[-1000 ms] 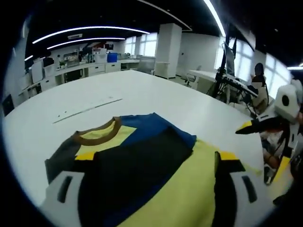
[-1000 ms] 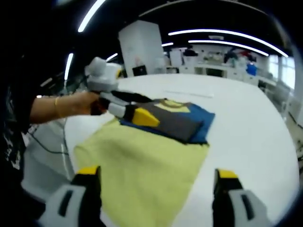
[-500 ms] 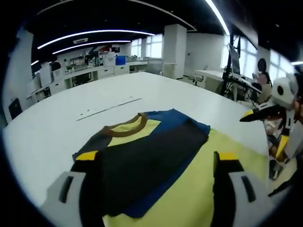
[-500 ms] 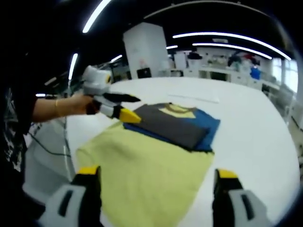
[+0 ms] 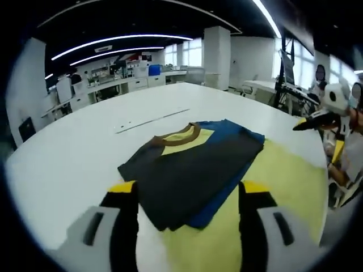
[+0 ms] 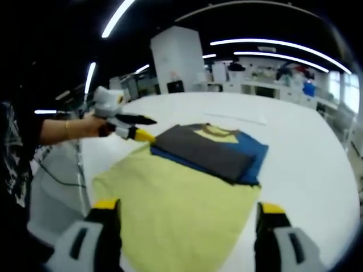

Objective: Fold the garment on the visible template until the final outline fits inside the template.

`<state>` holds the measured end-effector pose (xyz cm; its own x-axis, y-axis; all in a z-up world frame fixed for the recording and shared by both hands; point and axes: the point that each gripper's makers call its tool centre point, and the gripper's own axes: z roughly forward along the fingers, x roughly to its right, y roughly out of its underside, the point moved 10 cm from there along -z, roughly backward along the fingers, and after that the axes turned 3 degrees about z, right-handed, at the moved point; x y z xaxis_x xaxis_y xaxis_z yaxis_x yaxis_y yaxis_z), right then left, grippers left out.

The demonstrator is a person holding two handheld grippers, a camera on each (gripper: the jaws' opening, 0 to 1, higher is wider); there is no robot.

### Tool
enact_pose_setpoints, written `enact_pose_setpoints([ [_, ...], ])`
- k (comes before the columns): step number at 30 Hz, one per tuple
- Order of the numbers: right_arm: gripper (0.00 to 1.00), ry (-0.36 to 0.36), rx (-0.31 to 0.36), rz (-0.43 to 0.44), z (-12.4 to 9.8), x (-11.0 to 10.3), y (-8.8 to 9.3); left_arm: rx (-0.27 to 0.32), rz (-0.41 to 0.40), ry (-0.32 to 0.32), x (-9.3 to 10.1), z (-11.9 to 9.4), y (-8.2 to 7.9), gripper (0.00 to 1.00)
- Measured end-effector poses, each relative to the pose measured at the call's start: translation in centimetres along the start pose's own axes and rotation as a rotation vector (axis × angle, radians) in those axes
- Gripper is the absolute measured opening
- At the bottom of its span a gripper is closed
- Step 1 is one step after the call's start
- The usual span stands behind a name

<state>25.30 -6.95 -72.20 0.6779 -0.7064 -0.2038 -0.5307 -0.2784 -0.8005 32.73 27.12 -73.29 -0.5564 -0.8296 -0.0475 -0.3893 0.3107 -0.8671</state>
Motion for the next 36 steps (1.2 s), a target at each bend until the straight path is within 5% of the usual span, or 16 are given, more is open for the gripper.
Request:
enact_pose_setpoints([
  [17, 0.99, -0.003, -0.011, 0.008, 0.1, 0.1, 0.3, -0.06, -0.053, -0.062, -3.0, -2.0, 3.6, 0.26],
  [36, 0.99, 0.022, -0.023, 0.026, -0.4, 0.5, 0.7, -0.125, -0.056, -0.069, -3.5, -0.6, 5.7, 0.12],
])
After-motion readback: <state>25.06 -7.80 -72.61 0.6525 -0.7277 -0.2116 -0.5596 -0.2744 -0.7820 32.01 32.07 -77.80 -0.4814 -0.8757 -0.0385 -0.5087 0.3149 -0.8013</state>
